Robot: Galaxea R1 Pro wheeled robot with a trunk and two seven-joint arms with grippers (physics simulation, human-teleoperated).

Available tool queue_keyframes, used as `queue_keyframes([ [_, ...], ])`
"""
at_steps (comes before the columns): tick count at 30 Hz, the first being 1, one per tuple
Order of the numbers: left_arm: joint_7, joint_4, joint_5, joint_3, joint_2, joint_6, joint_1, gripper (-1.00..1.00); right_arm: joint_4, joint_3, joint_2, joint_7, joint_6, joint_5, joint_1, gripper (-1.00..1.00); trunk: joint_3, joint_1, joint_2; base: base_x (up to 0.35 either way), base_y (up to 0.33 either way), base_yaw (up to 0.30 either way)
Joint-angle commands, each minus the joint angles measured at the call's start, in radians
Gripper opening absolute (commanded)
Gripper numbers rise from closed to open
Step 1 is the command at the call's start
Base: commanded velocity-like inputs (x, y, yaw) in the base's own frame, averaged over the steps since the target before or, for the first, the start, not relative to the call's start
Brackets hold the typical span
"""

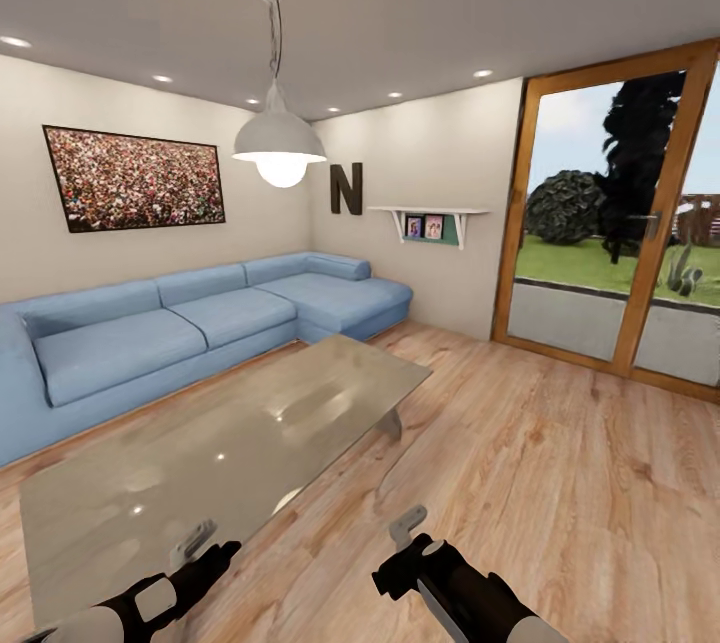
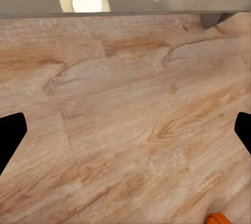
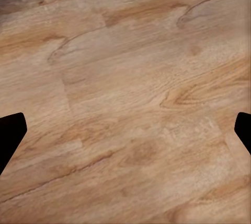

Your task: Place each of the two pumpkins and all three candles from the living room inside a cabinet in the living room (use any cabinet), then make sure every cabinet is closed, and position the cauldron so it is next to a table in the living room.

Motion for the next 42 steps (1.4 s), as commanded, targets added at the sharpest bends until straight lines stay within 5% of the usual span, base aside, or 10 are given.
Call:
queue_keyframes([
  [1, -0.005, 0.003, 0.011, 0.0, 0.001, 0.004, -0.001, 1.0, -0.001, 0.005, -0.001, -0.003, 0.004, -0.01, -0.001, 1.0, -0.001, 0.0, -0.001, 0.008, -0.003, -0.019],
  [11, -0.005, 0.003, 0.011, 0.0, 0.001, 0.004, -0.002, 1.0, -0.001, 0.005, -0.001, -0.003, 0.004, -0.01, -0.001, 1.0, 0.0, 0.0, -0.001, 0.002, -0.001, -0.039],
  [30, -0.005, 0.003, 0.011, 0.0, 0.001, 0.004, -0.001, 1.0, -0.001, 0.005, -0.001, -0.003, 0.004, -0.01, -0.001, 1.0, 0.013, 0.0, -0.001, 0.002, 0.002, -0.256],
  [42, -0.005, 0.003, 0.011, 0.001, 0.001, 0.005, -0.001, 1.0, -0.002, 0.005, -0.001, -0.003, 0.004, -0.01, -0.001, 1.0, 0.022, 0.0, -0.001, 0.227, 0.168, -0.266],
])
